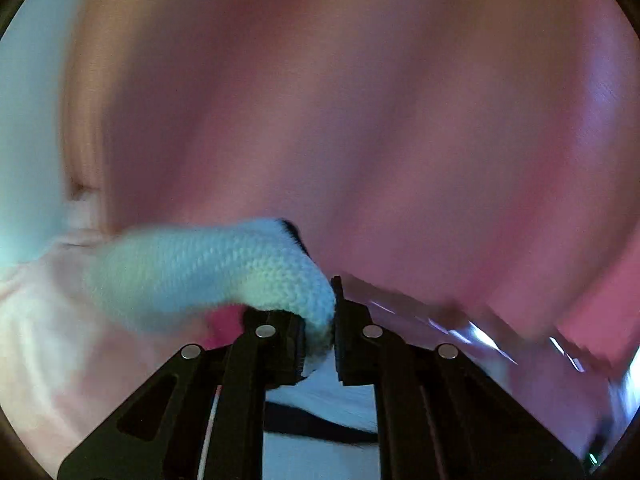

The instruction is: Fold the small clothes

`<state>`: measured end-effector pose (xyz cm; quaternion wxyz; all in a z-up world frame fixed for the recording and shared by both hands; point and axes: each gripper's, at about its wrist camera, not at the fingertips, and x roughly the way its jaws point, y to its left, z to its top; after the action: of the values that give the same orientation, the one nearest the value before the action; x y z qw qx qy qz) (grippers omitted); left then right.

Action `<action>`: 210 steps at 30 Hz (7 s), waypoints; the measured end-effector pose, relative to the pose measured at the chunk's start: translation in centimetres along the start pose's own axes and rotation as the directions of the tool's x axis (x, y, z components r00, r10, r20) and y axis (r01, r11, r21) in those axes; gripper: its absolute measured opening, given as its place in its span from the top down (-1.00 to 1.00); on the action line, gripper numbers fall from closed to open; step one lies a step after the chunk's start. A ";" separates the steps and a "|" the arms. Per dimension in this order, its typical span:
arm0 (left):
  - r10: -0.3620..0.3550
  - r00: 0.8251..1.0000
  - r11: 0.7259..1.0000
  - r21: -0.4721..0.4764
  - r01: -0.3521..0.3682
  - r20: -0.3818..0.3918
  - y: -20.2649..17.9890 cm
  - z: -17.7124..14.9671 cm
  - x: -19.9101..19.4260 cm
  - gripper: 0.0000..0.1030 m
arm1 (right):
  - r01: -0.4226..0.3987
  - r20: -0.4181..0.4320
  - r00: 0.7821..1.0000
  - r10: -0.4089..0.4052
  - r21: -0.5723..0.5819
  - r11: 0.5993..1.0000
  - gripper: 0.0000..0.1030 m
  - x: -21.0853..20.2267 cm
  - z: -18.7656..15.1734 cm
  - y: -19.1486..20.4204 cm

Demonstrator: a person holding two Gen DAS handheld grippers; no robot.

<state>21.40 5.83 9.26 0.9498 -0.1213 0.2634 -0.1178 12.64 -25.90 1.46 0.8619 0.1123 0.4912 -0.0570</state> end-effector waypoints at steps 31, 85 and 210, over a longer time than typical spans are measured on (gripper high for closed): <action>0.030 0.939 0.927 -0.343 -0.155 -0.343 10.3 -13.3 11.8 0.40 | -0.012 -0.207 0.978 -0.019 -0.146 0.989 0.76 16.4 10.2 10.7; 0.019 0.940 0.907 -0.390 -0.159 -0.340 12.0 -13.6 11.1 0.72 | -0.321 -0.221 0.936 0.272 -0.229 0.919 0.87 22.1 14.0 24.2; 0.225 0.831 0.974 0.144 -0.176 -0.508 5.9 -26.6 -16.1 -0.35 | -0.050 -0.233 0.967 0.101 0.214 0.976 -0.01 -12.8 -25.9 -9.0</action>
<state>-5.18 11.58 -6.99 0.8544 -0.0130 0.5163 -0.0580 -17.35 -28.28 -1.51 0.7805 0.2260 0.5797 -0.0606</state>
